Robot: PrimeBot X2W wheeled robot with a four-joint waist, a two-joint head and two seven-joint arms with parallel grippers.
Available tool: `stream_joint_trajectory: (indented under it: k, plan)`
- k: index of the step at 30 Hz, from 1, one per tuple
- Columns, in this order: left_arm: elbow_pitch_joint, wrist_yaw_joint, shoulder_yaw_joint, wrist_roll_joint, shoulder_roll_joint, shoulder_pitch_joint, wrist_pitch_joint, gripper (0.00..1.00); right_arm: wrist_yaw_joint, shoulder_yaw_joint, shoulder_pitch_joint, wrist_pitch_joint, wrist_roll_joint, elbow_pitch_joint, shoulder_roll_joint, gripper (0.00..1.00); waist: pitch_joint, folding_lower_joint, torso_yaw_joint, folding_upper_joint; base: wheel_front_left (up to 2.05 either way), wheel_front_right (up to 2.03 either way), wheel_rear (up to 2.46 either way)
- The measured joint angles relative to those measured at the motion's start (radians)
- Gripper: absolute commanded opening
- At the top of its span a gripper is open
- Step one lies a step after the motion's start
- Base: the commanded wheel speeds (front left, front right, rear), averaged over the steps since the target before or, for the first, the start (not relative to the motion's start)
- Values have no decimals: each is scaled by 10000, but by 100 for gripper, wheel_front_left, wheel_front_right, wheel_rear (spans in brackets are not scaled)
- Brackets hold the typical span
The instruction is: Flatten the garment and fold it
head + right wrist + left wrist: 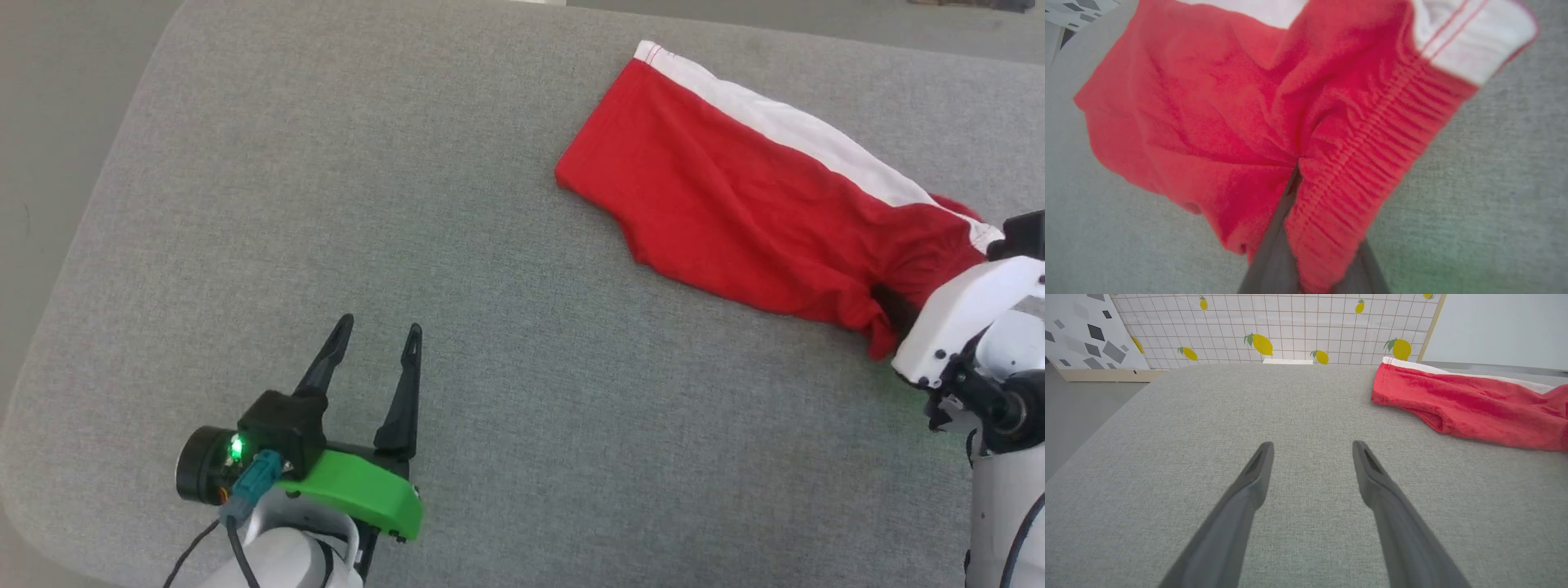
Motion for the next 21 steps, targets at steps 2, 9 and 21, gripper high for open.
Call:
stream_joint_trajectory:
  k: [2, 9, 21]
  plan:
    - [58, -21, -19, -13, -42, 2, 2, 100, 2, 86, 108, -35, 65, -65, -44, 0, -94, 0, -20, 0, 0, 0, 0]
    - [234, -75, -48, -90, -111, 0, 6, 100, 2, 564, 930, -4, 748, -677, -1057, 0, -591, 0, -163, 0, 0, 0, 0]
    - [297, -165, -222, -100, -127, -9, 21, 100, 2, 767, 2711, 1047, 1919, -1498, -3630, 0, -1046, -1, -509, 0, 0, 0, 0]
